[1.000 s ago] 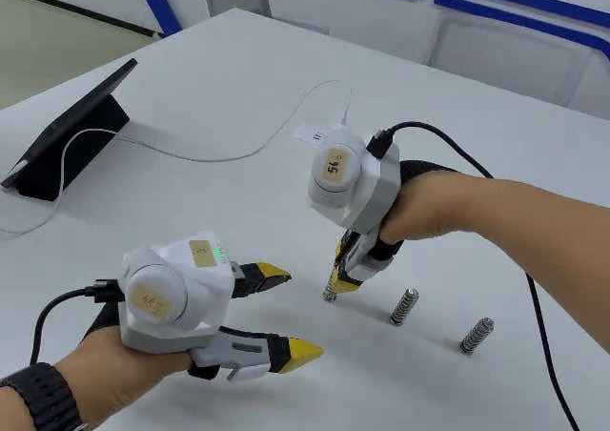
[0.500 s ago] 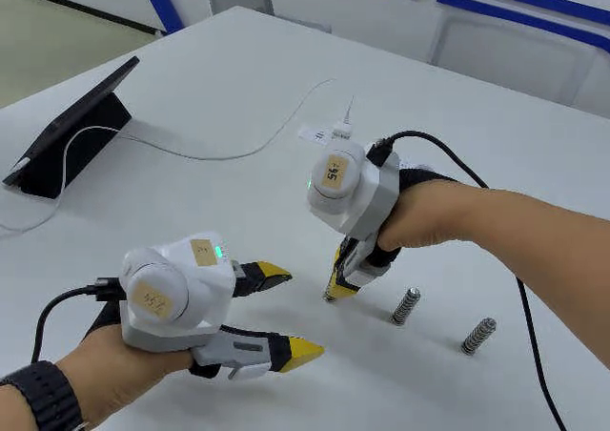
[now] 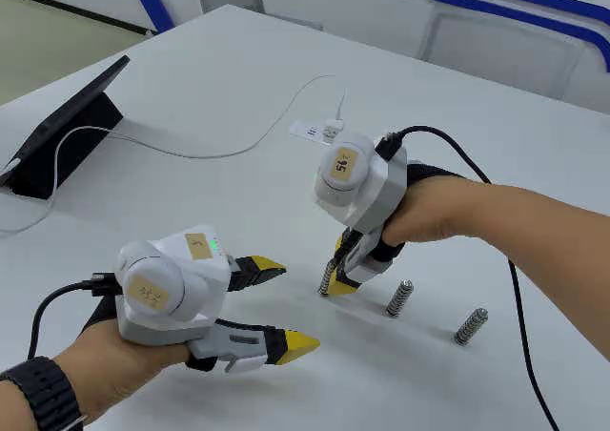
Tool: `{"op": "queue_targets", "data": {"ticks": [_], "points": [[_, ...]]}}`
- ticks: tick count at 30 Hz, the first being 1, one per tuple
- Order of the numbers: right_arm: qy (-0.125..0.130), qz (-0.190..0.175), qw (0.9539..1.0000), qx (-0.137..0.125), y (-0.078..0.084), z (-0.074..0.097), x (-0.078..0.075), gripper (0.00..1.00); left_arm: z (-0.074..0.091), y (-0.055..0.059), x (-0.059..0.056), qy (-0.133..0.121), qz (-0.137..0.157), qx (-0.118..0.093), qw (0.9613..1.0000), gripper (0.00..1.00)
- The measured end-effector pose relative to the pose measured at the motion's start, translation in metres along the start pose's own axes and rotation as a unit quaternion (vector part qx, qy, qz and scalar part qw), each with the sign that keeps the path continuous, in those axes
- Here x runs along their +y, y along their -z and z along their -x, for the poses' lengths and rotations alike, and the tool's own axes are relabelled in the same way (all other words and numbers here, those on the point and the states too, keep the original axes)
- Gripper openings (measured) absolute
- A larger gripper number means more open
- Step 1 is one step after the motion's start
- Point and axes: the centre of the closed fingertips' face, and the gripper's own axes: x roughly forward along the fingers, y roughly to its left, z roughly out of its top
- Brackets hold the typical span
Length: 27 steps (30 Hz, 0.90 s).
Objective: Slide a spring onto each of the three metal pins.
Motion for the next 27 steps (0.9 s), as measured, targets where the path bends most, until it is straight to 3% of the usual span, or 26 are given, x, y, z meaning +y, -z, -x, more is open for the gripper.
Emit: {"op": "queue_targets", "data": {"ticks": [8,14,19,24,27], "points": [[0.024,-0.032,0.9983,-0.042,0.012,0.018,-0.002,0.29,-0.003,-0.001,0.001,0.002,-0.002,0.002,1.0,0.58],[0.051,-0.064,0.993,-0.085,0.023,0.039,-0.004,0.34,-0.004,-0.003,0.002,0.002,-0.002,0.002,1.0,0.59],[0.073,-0.093,0.9862,-0.116,0.037,0.054,-0.003,0.38,-0.006,-0.004,0.005,0.003,-0.002,0.005,1.0,0.59],[0.095,-0.127,0.9761,-0.149,0.056,0.068,-0.001,0.4,-0.01,-0.007,0.005,0.005,-0.004,0.006,1.0,0.6],[0.11,-0.151,0.9674,-0.171,0.069,0.076,0.001,0.42,-0.012,-0.007,0.006,0.007,-0.006,0.007,0.9999,0.6]]}}
